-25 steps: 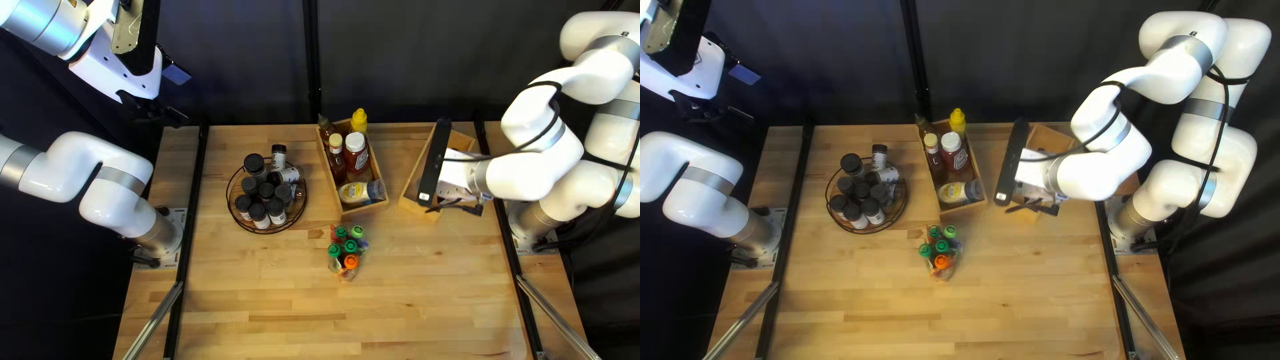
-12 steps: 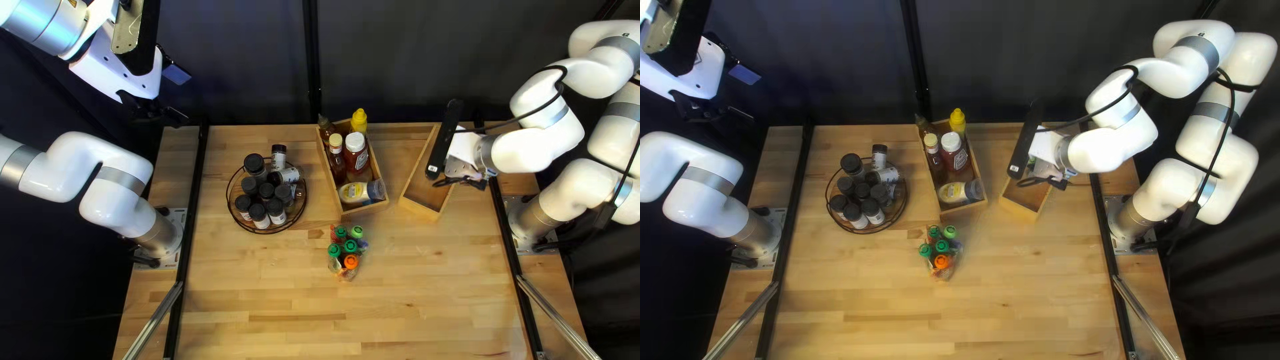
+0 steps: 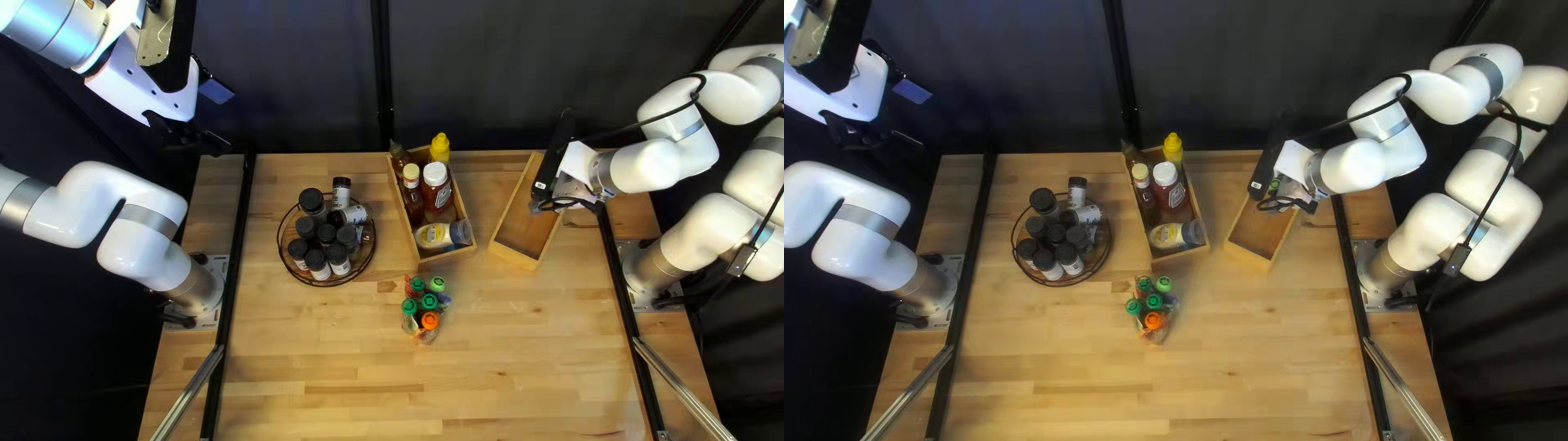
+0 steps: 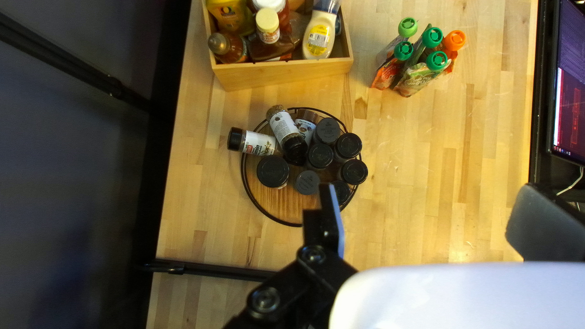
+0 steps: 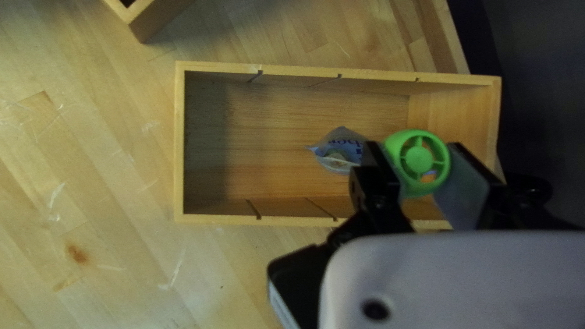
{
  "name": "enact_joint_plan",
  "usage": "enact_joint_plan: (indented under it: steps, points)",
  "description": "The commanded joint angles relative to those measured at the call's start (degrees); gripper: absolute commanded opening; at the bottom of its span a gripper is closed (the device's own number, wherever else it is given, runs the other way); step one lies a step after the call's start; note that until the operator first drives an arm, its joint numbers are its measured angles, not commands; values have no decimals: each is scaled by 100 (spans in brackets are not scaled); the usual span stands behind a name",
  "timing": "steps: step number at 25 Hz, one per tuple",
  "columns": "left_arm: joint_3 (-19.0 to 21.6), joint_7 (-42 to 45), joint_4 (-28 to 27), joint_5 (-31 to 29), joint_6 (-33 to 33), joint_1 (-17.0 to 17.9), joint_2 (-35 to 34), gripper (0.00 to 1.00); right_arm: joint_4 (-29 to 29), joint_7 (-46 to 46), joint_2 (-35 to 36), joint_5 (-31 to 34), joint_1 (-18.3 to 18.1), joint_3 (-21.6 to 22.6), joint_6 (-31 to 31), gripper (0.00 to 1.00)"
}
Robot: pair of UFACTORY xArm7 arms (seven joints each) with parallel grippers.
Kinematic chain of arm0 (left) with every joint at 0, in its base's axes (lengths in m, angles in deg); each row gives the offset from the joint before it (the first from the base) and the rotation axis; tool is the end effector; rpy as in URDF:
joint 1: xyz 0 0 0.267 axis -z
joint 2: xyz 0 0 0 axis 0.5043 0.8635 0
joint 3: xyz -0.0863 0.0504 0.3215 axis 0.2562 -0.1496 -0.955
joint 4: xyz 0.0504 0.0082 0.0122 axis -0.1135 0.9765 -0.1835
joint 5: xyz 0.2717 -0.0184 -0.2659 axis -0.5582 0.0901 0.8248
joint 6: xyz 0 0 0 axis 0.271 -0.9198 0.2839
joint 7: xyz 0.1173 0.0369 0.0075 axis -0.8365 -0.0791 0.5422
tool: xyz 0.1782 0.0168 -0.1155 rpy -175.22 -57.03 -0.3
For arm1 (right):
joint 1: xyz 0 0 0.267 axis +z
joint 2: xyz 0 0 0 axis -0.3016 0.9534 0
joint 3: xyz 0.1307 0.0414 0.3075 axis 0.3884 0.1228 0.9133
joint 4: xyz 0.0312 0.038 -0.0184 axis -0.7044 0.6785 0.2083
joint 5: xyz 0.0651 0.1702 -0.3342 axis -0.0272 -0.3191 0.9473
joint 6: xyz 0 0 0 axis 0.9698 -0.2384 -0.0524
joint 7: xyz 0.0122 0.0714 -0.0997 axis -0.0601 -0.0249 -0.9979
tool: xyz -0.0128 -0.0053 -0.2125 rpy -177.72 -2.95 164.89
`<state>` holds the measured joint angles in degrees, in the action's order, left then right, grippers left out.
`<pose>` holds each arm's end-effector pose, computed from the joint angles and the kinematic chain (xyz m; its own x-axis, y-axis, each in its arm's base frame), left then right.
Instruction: Separate condiments, baby food and spices and place it in 3 different racks/containers
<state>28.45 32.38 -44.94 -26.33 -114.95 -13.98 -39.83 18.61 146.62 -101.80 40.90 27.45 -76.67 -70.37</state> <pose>0.2641 0.0692 0.5212 0.8544 0.0742 0.5143 0.0861 -0.9963 0.0008 0.2776 -0.1789 0.1500 0.8597 -0.3429 0.3785 -0.4553 -0.8503 0.2641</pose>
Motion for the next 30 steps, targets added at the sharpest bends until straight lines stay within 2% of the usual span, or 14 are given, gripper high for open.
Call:
enact_joint_plan:
  steps: [1, 2, 4, 5, 7, 12, 14, 15, 16, 19, 21, 22, 27, 30]
  points:
    - [0, 0, 0, 0, 0, 0, 0, 100, -21, 48, -13, 73, -23, -188, 86, 8]
    - [0, 0, 0, 0, 0, 0, 0, 100, -19, 69, -16, 94, -30, -245, 109, 19]
    - [0, 0, 0, 0, 0, 0, 0, 100, -29, 94, -6, 120, -27, -319, 138, 56]
    - [0, 0, 0, 0, 0, 0, 0, 100, -34, 107, -6, 126, -29, -351, 148, 70]
    - [0, 0, 0, 0, 0, 0, 0, 100, -47, 131, 6, 124, -12, -371, 162, 77]
    - [0, 0, 0, 0, 0, 0, 0, 100, -89, 198, 45, -31, 89, -209, 132, 89]
    - [0, 0, 0, 0, 0, 0, 0, 100, -224, 332, 226, -171, 334, -85, 142, 94]
    - [0, 0, 0, 0, 0, 0, 0, 100, -305, 398, 339, -226, 476, -49, 163, 100]
    - [0, 0, 0, 0, 0, 0, 0, 100, -396, 471, 465, -274, 634, -30, 194, 100]
    - [0, 0, 0, 0, 0, 0, 0, 100, -931, 756, 1135, -383, 1527, -164, 460, 100]
    - [0, 0, 0, 0, 0, 0, 0, 100, -1126, 775, 1336, -374, 1859, -284, 598, 100]
    - [0, 0, 0, 0, 0, 0, 0, 100, -1378, 839, 1615, -373, 2269, -442, 750, 100]
    - [0, 0, 0, 0, 0, 0, 0, 100, -2221, 635, 2263, -279, 3580, -1153, 1349, 100]
    - [0, 0, 0, 0, 0, 0, 0, 100, -2548, 244, 2264, -174, 4075, -1556, 1699, 100]
